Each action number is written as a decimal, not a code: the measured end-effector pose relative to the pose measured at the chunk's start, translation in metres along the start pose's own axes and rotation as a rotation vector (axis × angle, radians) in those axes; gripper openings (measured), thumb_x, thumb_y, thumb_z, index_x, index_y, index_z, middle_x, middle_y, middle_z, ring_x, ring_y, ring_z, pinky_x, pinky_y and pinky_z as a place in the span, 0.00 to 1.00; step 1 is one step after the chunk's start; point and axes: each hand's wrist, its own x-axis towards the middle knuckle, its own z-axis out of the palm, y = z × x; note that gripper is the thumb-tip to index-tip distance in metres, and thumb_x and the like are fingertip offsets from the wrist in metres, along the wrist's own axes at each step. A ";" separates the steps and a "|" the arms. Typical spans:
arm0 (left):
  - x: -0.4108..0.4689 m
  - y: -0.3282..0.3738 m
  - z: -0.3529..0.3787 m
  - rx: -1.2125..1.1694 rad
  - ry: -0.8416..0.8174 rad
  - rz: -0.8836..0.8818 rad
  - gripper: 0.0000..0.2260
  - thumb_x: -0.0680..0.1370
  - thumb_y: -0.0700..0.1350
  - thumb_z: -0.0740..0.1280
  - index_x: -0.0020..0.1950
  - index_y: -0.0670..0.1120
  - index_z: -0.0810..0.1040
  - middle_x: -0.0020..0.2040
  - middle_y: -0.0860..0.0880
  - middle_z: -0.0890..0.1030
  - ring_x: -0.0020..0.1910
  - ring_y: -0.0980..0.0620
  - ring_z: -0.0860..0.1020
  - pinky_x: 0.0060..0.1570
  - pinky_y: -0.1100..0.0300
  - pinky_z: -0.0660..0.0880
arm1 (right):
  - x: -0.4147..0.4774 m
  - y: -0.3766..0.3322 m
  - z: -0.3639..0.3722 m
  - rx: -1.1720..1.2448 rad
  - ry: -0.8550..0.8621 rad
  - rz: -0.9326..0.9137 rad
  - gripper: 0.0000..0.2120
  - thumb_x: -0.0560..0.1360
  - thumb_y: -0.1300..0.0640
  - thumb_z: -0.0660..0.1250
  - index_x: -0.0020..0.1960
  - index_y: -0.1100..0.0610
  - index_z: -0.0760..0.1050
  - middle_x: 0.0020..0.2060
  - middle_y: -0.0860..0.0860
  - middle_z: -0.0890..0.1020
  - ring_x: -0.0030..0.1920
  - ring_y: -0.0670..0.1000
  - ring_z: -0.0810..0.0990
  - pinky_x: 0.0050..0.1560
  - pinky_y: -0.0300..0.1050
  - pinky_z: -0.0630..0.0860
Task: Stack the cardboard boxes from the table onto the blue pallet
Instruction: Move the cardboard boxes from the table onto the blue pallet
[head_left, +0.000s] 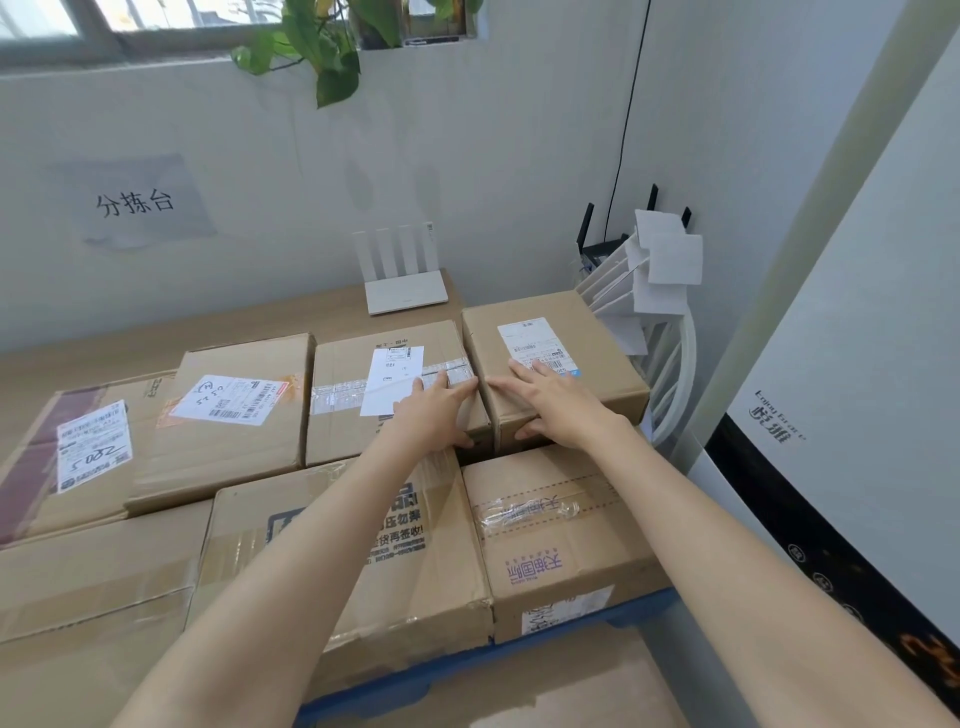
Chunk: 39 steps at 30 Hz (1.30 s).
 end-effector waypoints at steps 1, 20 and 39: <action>-0.001 0.000 0.000 0.005 -0.001 0.004 0.42 0.71 0.58 0.73 0.77 0.59 0.51 0.72 0.44 0.61 0.69 0.35 0.61 0.60 0.39 0.71 | -0.002 0.000 0.000 -0.003 -0.002 -0.003 0.39 0.75 0.50 0.70 0.78 0.41 0.50 0.79 0.51 0.51 0.78 0.57 0.51 0.72 0.63 0.58; -0.017 0.019 -0.001 -0.188 -0.001 -0.044 0.34 0.77 0.58 0.63 0.78 0.57 0.50 0.79 0.47 0.44 0.77 0.38 0.44 0.67 0.30 0.56 | -0.020 -0.005 0.003 0.022 -0.016 -0.026 0.39 0.77 0.51 0.67 0.78 0.42 0.46 0.79 0.50 0.47 0.78 0.56 0.46 0.74 0.64 0.52; -0.025 0.085 0.004 0.003 0.200 0.271 0.28 0.79 0.43 0.63 0.77 0.53 0.56 0.76 0.49 0.58 0.72 0.42 0.59 0.58 0.44 0.74 | -0.139 0.038 0.021 0.436 0.076 0.253 0.54 0.65 0.33 0.72 0.79 0.45 0.44 0.79 0.49 0.41 0.78 0.52 0.42 0.76 0.60 0.52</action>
